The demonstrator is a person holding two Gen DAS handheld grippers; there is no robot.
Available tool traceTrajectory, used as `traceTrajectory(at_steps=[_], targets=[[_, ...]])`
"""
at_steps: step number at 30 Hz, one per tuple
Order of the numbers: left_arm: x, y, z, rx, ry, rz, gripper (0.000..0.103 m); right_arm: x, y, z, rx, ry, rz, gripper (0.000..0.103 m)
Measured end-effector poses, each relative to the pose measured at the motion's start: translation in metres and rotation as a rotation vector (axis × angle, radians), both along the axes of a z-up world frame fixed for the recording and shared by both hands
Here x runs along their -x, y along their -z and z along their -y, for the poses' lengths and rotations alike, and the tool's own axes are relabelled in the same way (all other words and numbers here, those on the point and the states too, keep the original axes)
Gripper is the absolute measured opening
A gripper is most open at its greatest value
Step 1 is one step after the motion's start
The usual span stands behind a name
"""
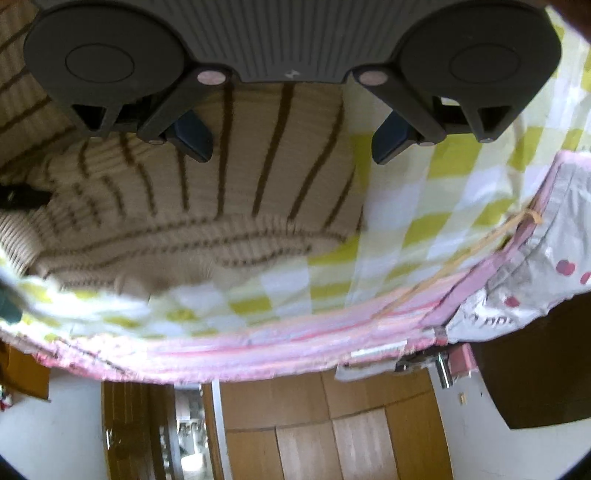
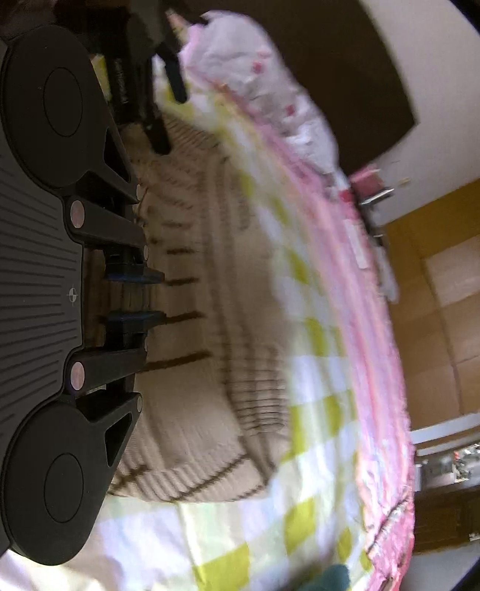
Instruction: Fold small clothes
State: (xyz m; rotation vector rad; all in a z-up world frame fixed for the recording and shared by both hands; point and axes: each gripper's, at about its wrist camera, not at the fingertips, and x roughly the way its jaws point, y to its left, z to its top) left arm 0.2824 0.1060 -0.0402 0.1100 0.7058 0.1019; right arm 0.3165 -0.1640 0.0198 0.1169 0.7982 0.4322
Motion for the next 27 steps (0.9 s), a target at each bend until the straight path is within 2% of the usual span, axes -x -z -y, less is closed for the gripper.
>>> traceTrajectory(at_steps=[4, 9, 13, 16, 21, 27], targets=[[0.006, -0.001, -0.009, 0.044, -0.028, -0.004, 0.100, 0.000, 0.001, 0.003, -0.018, 0.003, -0.008, 0.017], [0.025, -0.013, -0.010, 0.040, -0.027, 0.030, 0.100, 0.012, -0.010, 0.009, -0.032, 0.006, 0.014, 0.019], [0.029, -0.003, -0.009, 0.025, -0.038, -0.027, 0.100, 0.018, -0.004, 0.016, -0.035, 0.017, 0.000, 0.018], [0.034, -0.004, -0.009, 0.051, -0.048, -0.036, 0.100, 0.020, -0.011, 0.015, -0.045, 0.025, -0.008, 0.019], [0.059, -0.014, -0.013, 0.077, -0.047, -0.008, 0.100, 0.037, -0.025, 0.027, -0.054, 0.026, 0.016, 0.021], [0.097, -0.012, -0.017, 0.115, -0.059, -0.025, 0.100, 0.071, -0.020, 0.059, -0.039, 0.074, -0.032, 0.021]])
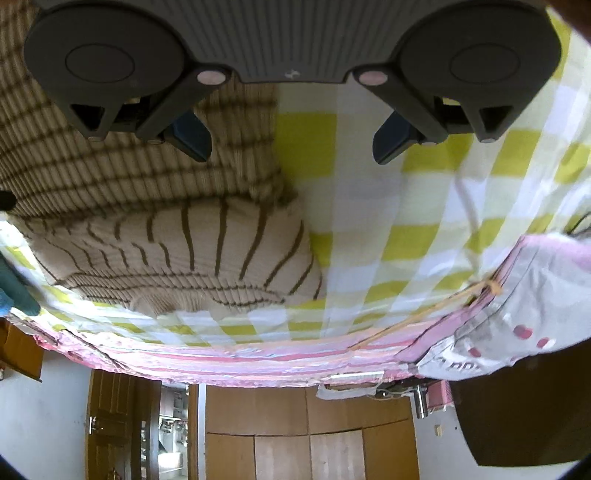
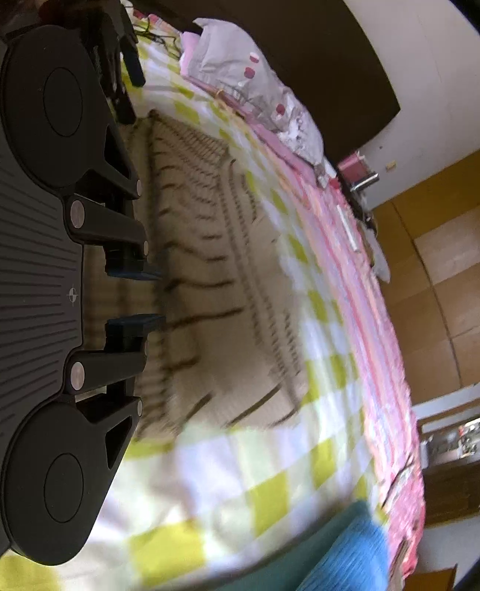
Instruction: Fold small clothes
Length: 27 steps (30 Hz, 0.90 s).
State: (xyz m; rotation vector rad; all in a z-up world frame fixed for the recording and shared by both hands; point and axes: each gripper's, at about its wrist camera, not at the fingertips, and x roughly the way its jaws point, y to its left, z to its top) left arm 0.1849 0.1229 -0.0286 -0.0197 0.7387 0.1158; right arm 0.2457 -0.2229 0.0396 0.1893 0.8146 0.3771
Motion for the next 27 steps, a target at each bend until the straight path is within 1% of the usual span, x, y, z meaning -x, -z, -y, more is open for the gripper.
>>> traceTrajectory(at_steps=[3, 6, 10, 15, 23, 27], targets=[[0.018, 0.001, -0.002, 0.020, -0.015, -0.010, 0.100, 0.017, 0.004, 0.009, 0.022, 0.006, -0.016, 0.022], [0.034, 0.004, -0.003, 0.020, -0.027, -0.024, 0.100, 0.034, 0.004, 0.017, 0.040, 0.012, -0.025, 0.022], [0.055, 0.006, -0.006, 0.024, -0.041, -0.042, 0.100, 0.053, 0.001, 0.029, 0.066, 0.022, -0.024, 0.027], [0.080, 0.006, -0.006, 0.041, -0.050, -0.054, 0.100, 0.080, -0.003, 0.042, 0.072, 0.022, -0.035, 0.027], [0.105, 0.011, 0.004, 0.011, -0.021, -0.112, 0.100, 0.112, -0.001, 0.055, 0.086, 0.022, -0.070, 0.027], [0.115, 0.011, 0.007, 0.030, 0.000, -0.150, 0.100, 0.125, 0.002, 0.061, 0.085, 0.012, -0.101, 0.027]])
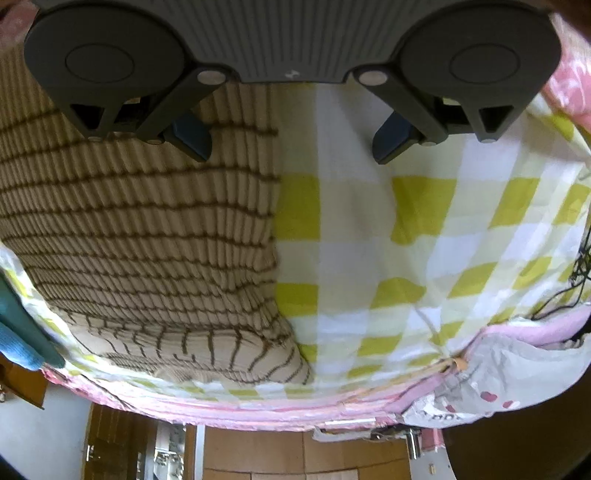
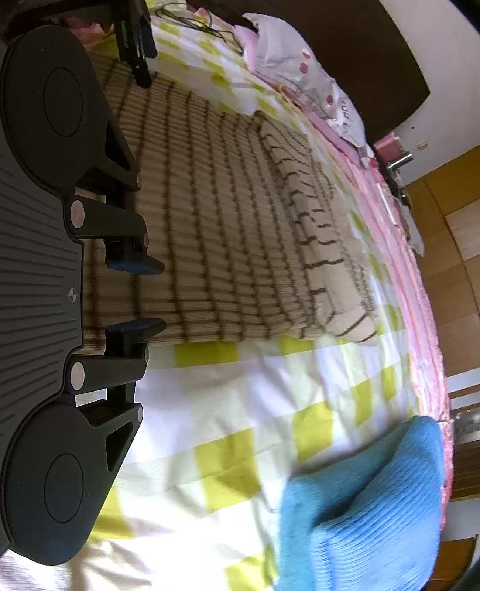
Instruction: Fold small clothes
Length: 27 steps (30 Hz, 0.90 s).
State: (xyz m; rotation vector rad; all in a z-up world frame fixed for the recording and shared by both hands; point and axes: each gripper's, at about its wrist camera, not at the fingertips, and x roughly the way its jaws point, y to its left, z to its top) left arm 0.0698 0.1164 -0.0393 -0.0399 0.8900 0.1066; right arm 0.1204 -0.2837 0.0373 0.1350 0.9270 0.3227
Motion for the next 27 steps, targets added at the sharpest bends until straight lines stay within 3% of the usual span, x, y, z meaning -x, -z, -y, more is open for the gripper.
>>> traceTrajectory(at_steps=[11, 27], targets=[[0.019, 0.001, 0.015, 0.024, 0.064, -0.088, 0.100, 0.030, 0.000, 0.010, 0.038, -0.007, -0.062, 0.027], [0.028, 0.001, 0.014, 0.057, 0.063, -0.152, 0.099, 0.050, 0.004, 0.016, 0.050, -0.031, -0.119, 0.031]])
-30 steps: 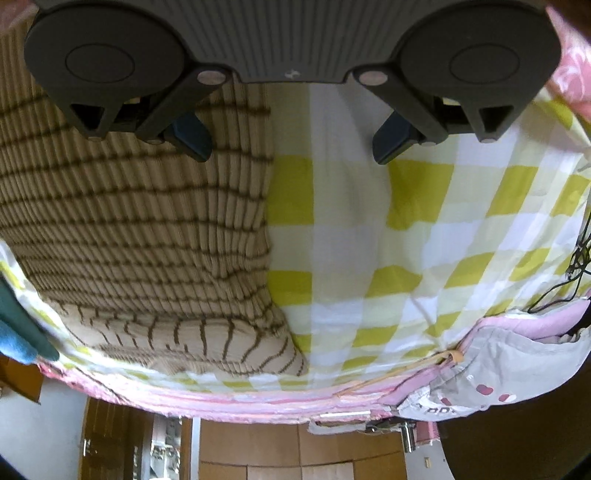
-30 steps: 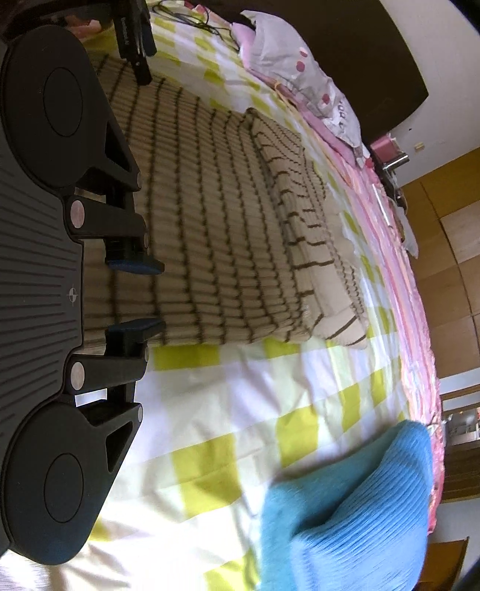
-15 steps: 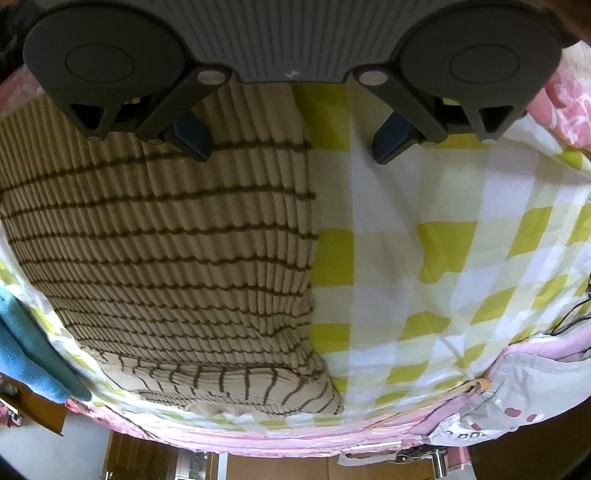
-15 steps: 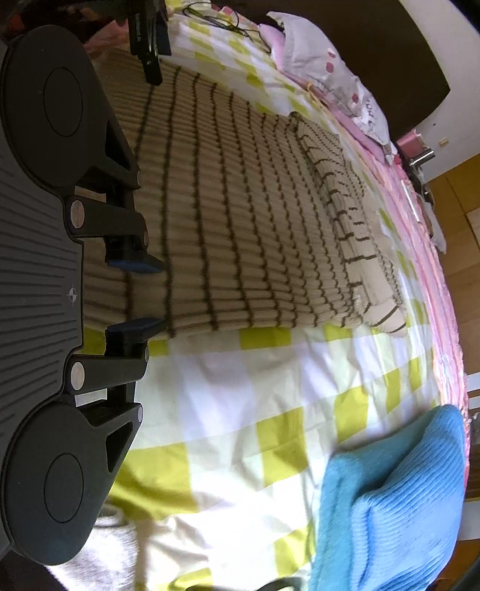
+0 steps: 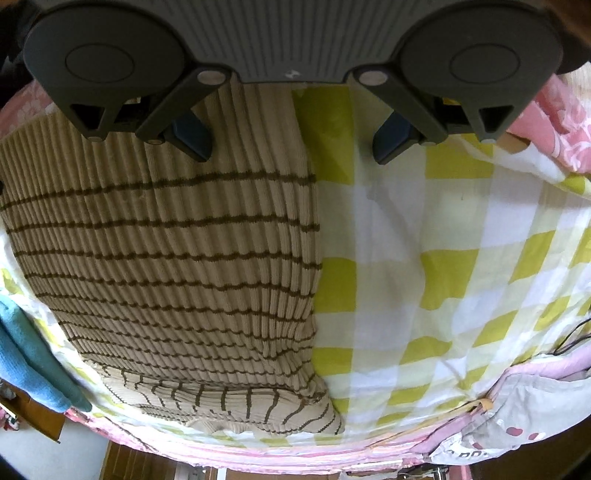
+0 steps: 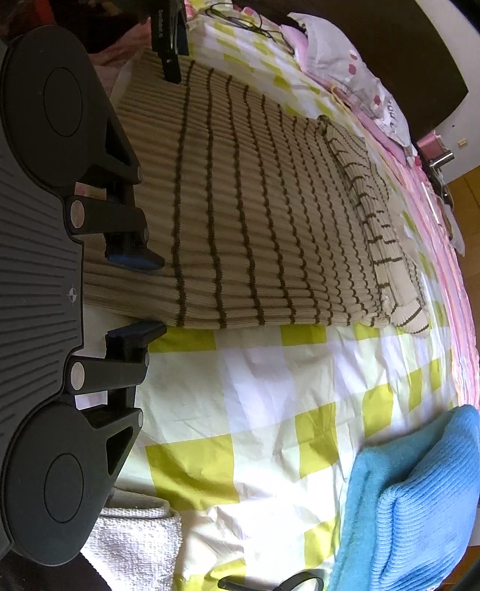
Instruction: Fold small clothes
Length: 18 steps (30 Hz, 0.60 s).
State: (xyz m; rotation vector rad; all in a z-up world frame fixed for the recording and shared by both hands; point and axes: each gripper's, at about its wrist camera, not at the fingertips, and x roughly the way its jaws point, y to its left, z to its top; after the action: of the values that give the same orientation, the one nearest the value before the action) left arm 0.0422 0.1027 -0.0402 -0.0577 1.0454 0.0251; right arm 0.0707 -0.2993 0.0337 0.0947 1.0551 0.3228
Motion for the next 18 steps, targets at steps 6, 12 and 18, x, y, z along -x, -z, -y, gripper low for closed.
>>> traceTrajectory(at_steps=[6, 12, 18], targets=[[0.003, -0.002, 0.001, 0.025, 0.009, -0.006, 0.091, 0.007, 0.000, 0.003, -0.005, -0.008, -0.020, 0.031], [0.010, -0.007, 0.007, 0.042, 0.045, 0.005, 0.085, 0.010, 0.000, 0.003, -0.016, -0.001, -0.035, 0.031], [0.015, -0.015, 0.002, 0.117, 0.038, 0.028, 0.081, 0.010, -0.001, 0.006, -0.032, 0.001, -0.052, 0.031]])
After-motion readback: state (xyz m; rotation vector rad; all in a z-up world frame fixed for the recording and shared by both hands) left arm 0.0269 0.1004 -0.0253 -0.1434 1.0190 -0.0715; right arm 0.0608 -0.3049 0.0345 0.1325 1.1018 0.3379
